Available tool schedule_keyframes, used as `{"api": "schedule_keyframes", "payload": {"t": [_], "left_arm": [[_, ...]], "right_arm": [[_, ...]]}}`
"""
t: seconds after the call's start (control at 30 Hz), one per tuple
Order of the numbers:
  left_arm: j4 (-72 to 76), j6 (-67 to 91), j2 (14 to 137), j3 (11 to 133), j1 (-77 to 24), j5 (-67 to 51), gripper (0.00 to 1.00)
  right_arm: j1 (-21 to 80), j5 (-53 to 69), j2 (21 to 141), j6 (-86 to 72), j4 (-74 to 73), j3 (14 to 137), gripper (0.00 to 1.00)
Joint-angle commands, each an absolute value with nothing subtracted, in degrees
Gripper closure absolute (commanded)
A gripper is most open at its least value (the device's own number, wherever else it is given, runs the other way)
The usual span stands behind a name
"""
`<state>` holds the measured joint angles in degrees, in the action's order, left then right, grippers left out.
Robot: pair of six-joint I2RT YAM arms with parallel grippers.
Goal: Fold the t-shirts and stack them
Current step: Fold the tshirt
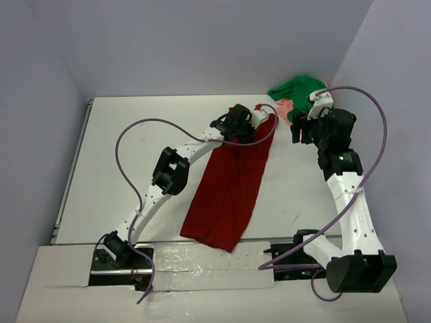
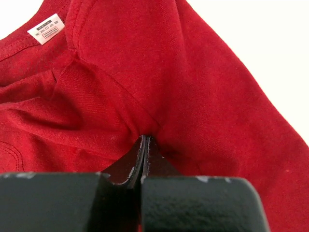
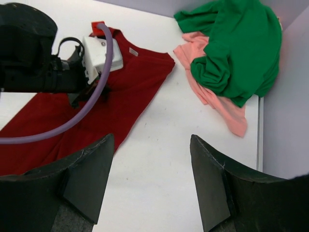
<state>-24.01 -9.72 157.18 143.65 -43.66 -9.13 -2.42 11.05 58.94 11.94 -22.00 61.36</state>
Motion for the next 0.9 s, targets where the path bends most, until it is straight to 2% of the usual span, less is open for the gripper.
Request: {"api": "schedule_keyframes", "payload": {"t": [0.0,0.3,0.63,0.87], "left_arm": [[-33.12,-12.56,159.78,145.55,-42.54,-5.19,1.00],[-38.32,-14.68,162.07,146.51,-38.94,-0.62,1.00],[-32.96,-8.28,160.66,146.07,-24.89,-0.94,1.00],[-30.15,-8.97,157.76,141.32,-25.31,-2.02,1.00]], "right_arm": [[-3.60,13.62,55.91,10.29,-21.62,63.28,0.29],[-5.54,17.40,54.05,8.96,-22.41,64.42,0.28],[-6.24,19.86,53.61,8.44,-22.85,64.34,0.28],[-6.24,20.65,53.70,8.17,-23.03,64.34,0.28]]}}
